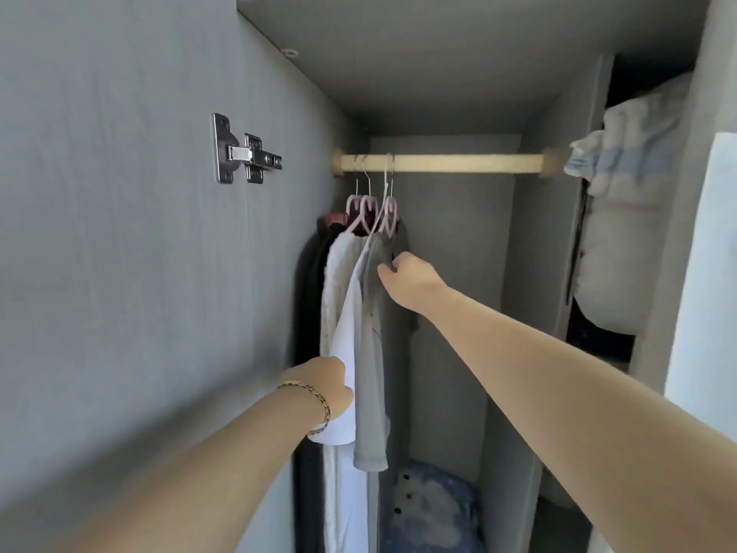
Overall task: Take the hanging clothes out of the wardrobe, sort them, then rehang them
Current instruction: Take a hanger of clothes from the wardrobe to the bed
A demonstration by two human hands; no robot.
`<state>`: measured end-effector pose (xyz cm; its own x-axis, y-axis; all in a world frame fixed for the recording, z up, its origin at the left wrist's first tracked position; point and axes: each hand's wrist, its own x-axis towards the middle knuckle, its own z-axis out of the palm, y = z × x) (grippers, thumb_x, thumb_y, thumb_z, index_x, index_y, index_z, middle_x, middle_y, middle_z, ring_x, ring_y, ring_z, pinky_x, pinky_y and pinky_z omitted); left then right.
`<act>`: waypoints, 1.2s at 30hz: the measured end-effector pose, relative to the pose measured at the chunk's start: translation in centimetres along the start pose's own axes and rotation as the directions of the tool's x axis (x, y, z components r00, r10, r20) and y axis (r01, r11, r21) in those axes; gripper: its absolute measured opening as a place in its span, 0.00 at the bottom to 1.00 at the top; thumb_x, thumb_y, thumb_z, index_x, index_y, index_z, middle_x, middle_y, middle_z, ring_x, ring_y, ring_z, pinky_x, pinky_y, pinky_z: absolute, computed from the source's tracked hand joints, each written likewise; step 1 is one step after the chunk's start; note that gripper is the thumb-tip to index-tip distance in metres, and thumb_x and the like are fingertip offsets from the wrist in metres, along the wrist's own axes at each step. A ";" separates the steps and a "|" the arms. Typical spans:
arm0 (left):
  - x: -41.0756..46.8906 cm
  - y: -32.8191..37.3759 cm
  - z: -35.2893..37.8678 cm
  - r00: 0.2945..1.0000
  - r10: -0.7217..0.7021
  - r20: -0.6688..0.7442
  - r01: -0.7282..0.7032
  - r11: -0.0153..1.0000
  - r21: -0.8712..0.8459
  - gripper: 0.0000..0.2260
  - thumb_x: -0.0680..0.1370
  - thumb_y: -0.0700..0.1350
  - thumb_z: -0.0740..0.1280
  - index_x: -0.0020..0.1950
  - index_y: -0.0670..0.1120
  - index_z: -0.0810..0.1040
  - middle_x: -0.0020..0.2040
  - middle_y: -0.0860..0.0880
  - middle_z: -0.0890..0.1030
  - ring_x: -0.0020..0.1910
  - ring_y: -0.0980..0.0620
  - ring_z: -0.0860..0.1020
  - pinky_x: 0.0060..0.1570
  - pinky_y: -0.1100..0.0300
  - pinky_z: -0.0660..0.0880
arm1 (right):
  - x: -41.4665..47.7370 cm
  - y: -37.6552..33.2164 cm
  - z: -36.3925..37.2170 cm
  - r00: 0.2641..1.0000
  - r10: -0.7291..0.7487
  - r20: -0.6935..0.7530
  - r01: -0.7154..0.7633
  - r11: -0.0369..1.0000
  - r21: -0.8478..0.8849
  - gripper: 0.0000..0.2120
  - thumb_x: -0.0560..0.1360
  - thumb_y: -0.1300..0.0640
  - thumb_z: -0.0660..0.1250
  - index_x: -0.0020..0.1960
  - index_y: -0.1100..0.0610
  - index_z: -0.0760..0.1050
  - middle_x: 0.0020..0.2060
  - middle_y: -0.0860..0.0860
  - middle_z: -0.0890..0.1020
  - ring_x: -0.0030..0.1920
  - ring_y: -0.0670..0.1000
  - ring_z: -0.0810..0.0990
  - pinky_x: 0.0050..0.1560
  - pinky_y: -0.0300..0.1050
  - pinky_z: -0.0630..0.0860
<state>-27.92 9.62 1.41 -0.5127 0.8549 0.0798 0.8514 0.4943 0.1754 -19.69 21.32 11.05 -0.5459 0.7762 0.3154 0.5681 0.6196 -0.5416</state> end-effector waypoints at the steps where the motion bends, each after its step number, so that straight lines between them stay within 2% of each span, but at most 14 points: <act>1: 0.7 -0.2 -0.2 1.000 -0.011 -0.007 0.011 1.000 0.008 0.11 0.77 0.42 0.55 0.34 0.47 0.63 0.34 0.51 0.68 0.39 0.48 0.71 0.33 0.63 0.63 | 1.4 -0.5 0.2 1.000 -0.018 -0.005 0.018 1.000 0.012 0.20 0.81 0.50 0.53 0.65 0.62 0.67 0.60 0.60 0.73 0.61 0.59 0.73 0.59 0.48 0.70; 3: 1.8 -0.7 -0.4 0.999 -0.034 -0.036 0.034 0.999 0.027 0.08 0.77 0.42 0.54 0.38 0.45 0.67 0.36 0.51 0.70 0.40 0.49 0.71 0.34 0.63 0.65 | 4.1 -1.2 0.7 0.998 -0.049 -0.048 0.051 0.997 0.054 0.21 0.81 0.51 0.54 0.68 0.63 0.65 0.66 0.62 0.69 0.65 0.60 0.70 0.63 0.48 0.68; 6: 2.8 -1.3 -0.4 0.996 -0.069 -0.057 0.071 0.997 0.038 0.05 0.77 0.41 0.53 0.45 0.46 0.67 0.40 0.51 0.70 0.43 0.49 0.71 0.42 0.61 0.66 | 7.2 -2.1 1.2 0.998 -0.050 -0.048 0.060 0.970 0.235 0.15 0.80 0.50 0.57 0.57 0.61 0.72 0.65 0.60 0.73 0.65 0.59 0.72 0.63 0.47 0.69; 9: 3.9 -1.8 -0.6 0.994 -0.104 -0.038 0.105 0.993 0.051 0.09 0.77 0.42 0.53 0.50 0.46 0.72 0.48 0.48 0.76 0.49 0.46 0.76 0.45 0.61 0.68 | 8.8 -2.5 1.3 0.999 0.012 0.035 -0.026 0.904 0.427 0.21 0.79 0.49 0.59 0.65 0.63 0.70 0.61 0.57 0.76 0.63 0.57 0.74 0.63 0.48 0.72; 11: 4.7 -2.0 -0.5 0.992 -0.126 -0.030 0.128 0.991 0.043 0.11 0.77 0.42 0.53 0.52 0.47 0.74 0.51 0.48 0.78 0.53 0.47 0.78 0.46 0.60 0.69 | 9.4 -2.5 1.2 0.992 0.067 0.111 -0.115 0.847 0.519 0.20 0.77 0.50 0.62 0.65 0.61 0.70 0.54 0.56 0.76 0.57 0.55 0.76 0.58 0.47 0.75; 13: 5.1 -1.9 -0.4 0.990 -0.139 -0.029 0.140 0.989 0.042 0.13 0.77 0.44 0.53 0.56 0.48 0.75 0.55 0.49 0.79 0.55 0.47 0.77 0.46 0.61 0.68 | 9.7 -2.5 1.1 0.978 0.130 0.163 -0.201 0.799 0.566 0.19 0.75 0.57 0.63 0.65 0.60 0.70 0.53 0.56 0.76 0.50 0.54 0.75 0.49 0.45 0.76; 16: 5.2 -1.4 -0.1 0.992 -0.128 -0.009 0.129 0.990 0.049 0.15 0.78 0.45 0.53 0.62 0.48 0.73 0.60 0.50 0.77 0.58 0.48 0.76 0.50 0.60 0.69 | 10.0 -2.0 1.0 0.979 0.169 0.117 -0.206 0.825 0.527 0.20 0.77 0.62 0.58 0.68 0.60 0.66 0.55 0.60 0.76 0.46 0.55 0.73 0.45 0.45 0.74; 18: 5.1 -1.2 -0.2 0.994 -0.110 -0.001 0.110 0.993 0.047 0.15 0.79 0.45 0.53 0.61 0.48 0.73 0.59 0.50 0.78 0.57 0.48 0.77 0.50 0.60 0.70 | 10.0 -1.4 0.7 0.982 0.170 0.085 -0.190 0.841 0.506 0.20 0.78 0.62 0.55 0.70 0.61 0.64 0.54 0.60 0.76 0.43 0.55 0.74 0.40 0.46 0.74; 22: 5.3 -0.8 0.0 0.997 -0.059 0.047 0.057 0.997 0.043 0.14 0.79 0.45 0.54 0.61 0.48 0.74 0.59 0.50 0.78 0.56 0.49 0.77 0.50 0.61 0.70 | 9.6 0.2 -0.6 0.978 0.206 0.005 -0.183 0.856 0.483 0.21 0.76 0.63 0.56 0.69 0.63 0.67 0.49 0.58 0.76 0.41 0.56 0.76 0.28 0.40 0.70; 26: 5.6 0.5 1.1 0.993 0.017 0.120 -0.026 0.997 0.077 0.13 0.79 0.45 0.55 0.59 0.46 0.73 0.58 0.49 0.77 0.56 0.48 0.76 0.49 0.60 0.70 | 8.0 1.3 -3.6 0.967 0.244 -0.078 -0.202 0.915 0.350 0.17 0.76 0.64 0.58 0.64 0.65 0.70 0.36 0.54 0.72 0.30 0.50 0.69 0.24 0.37 0.63; 29: 6.0 2.0 1.8 0.982 0.082 0.172 -0.096 0.992 0.077 0.08 0.79 0.46 0.56 0.53 0.46 0.72 0.53 0.46 0.75 0.58 0.46 0.76 0.53 0.57 0.71 | 5.7 2.2 -5.7 0.947 0.270 -0.176 -0.227 0.947 0.228 0.12 0.74 0.65 0.61 0.57 0.64 0.73 0.31 0.53 0.69 0.29 0.49 0.69 0.25 0.38 0.64; 32: 6.5 4.0 2.9 0.962 0.156 0.224 -0.176 0.982 0.072 0.11 0.79 0.45 0.57 0.56 0.43 0.75 0.55 0.44 0.77 0.58 0.45 0.76 0.55 0.56 0.72 | 2.2 3.1 -7.3 0.921 0.311 -0.233 -0.293 0.950 0.111 0.00 0.75 0.65 0.60 0.45 0.62 0.69 0.32 0.52 0.68 0.29 0.49 0.68 0.24 0.39 0.62; 35: 6.8 6.1 4.8 0.941 0.250 0.229 -0.270 0.961 0.063 0.08 0.77 0.45 0.59 0.40 0.44 0.71 0.39 0.47 0.73 0.44 0.45 0.73 0.43 0.60 0.70 | -1.3 4.2 -8.6 0.898 0.354 -0.261 -0.359 0.933 0.028 0.10 0.73 0.67 0.59 0.34 0.60 0.65 0.31 0.53 0.68 0.28 0.50 0.66 0.22 0.38 0.61; 36: 6.8 6.8 5.5 0.931 0.277 0.238 -0.298 0.953 0.058 0.08 0.77 0.44 0.59 0.39 0.44 0.71 0.36 0.48 0.71 0.42 0.45 0.72 0.41 0.61 0.68 | -2.6 4.2 -8.9 0.889 0.367 -0.273 -0.372 0.927 0.035 0.11 0.73 0.68 0.58 0.33 0.60 0.63 0.31 0.53 0.68 0.28 0.50 0.65 0.21 0.37 0.62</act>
<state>-25.07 19.67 -2.22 -0.2155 0.9702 -0.1108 0.9704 0.2254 0.0867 -10.39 22.96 14.91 -0.1082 0.9495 0.2945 0.7089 0.2814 -0.6468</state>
